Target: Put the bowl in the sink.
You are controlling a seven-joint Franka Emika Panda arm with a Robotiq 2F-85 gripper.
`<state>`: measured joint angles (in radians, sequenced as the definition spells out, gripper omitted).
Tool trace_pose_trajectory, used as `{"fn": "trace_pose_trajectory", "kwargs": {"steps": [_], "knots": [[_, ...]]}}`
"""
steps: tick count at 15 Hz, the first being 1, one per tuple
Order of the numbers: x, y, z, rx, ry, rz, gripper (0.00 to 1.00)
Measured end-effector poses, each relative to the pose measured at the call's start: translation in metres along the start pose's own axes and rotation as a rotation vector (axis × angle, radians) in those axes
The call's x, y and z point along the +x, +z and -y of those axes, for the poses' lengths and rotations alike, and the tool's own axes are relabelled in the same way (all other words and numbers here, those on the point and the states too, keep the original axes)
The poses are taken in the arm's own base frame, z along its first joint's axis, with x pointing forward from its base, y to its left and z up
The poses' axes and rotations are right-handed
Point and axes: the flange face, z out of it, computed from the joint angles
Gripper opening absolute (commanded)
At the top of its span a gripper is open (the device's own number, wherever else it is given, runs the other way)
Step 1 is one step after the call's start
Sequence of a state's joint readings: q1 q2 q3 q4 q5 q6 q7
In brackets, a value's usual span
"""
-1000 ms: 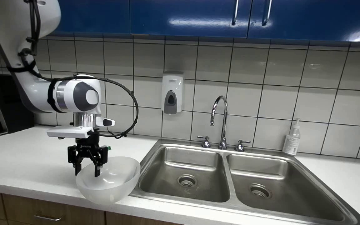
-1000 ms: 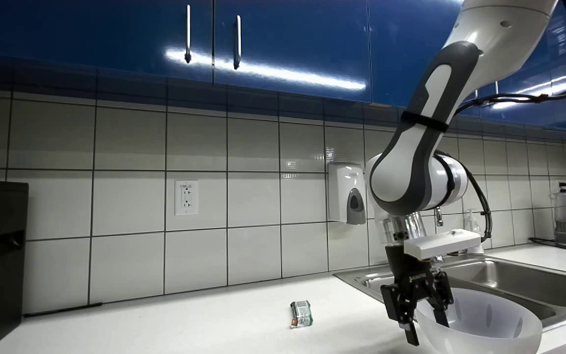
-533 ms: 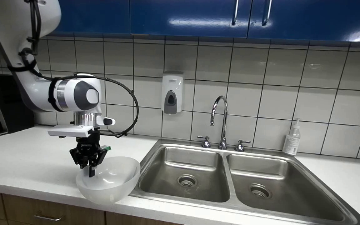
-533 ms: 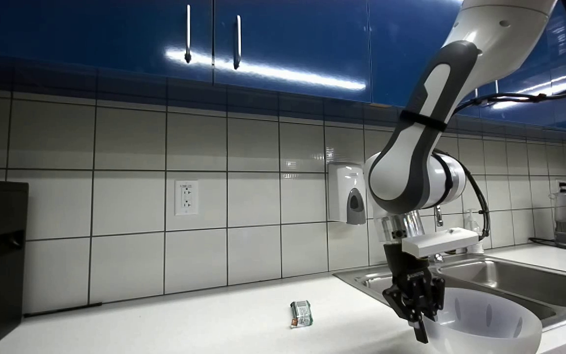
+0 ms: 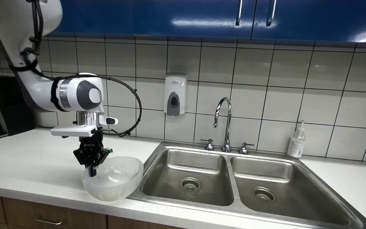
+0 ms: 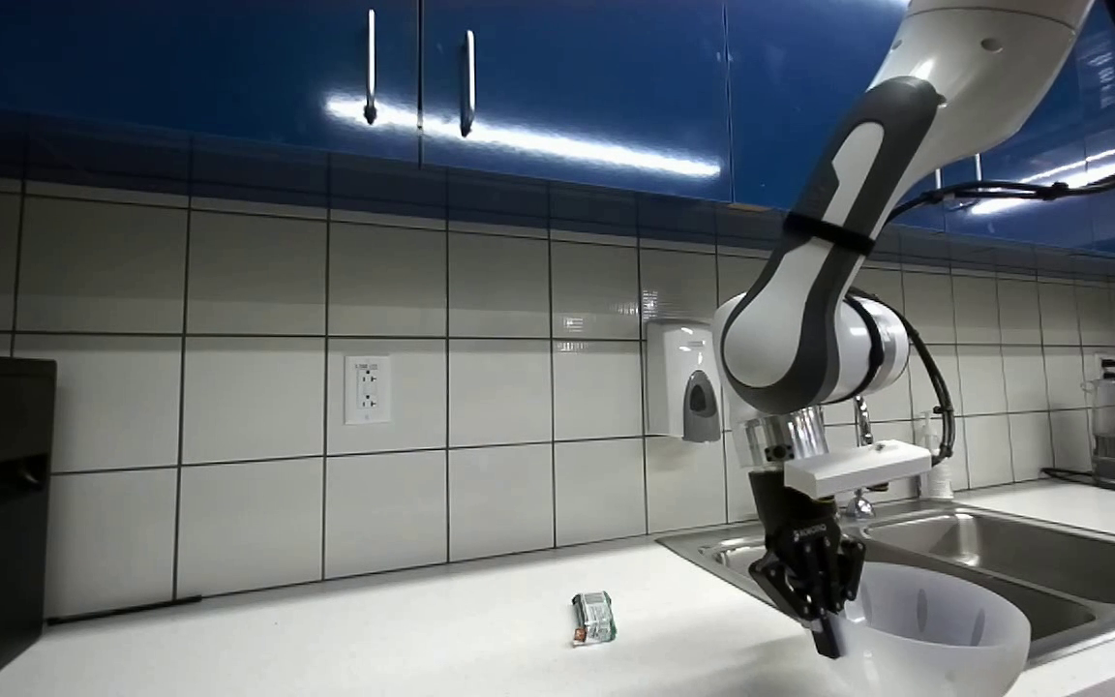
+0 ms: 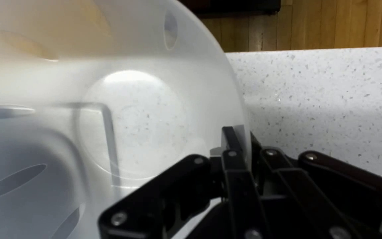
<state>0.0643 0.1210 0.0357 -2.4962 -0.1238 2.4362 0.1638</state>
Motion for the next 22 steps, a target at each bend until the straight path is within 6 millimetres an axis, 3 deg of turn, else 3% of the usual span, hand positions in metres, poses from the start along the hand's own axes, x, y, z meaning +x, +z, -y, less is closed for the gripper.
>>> {"fn": "trace_pose_trajectory", "kwargs": {"steps": [5,15,18,22], "knots": [[0.017,-0.026,-0.002,-0.006,0.0,-0.036,0.02],[0.052,-0.114,-0.011,-0.01,0.025,-0.139,0.02],[0.064,-0.128,-0.023,-0.012,0.048,-0.155,0.02],[0.083,-0.131,-0.05,-0.014,0.098,-0.159,0.02]]}}
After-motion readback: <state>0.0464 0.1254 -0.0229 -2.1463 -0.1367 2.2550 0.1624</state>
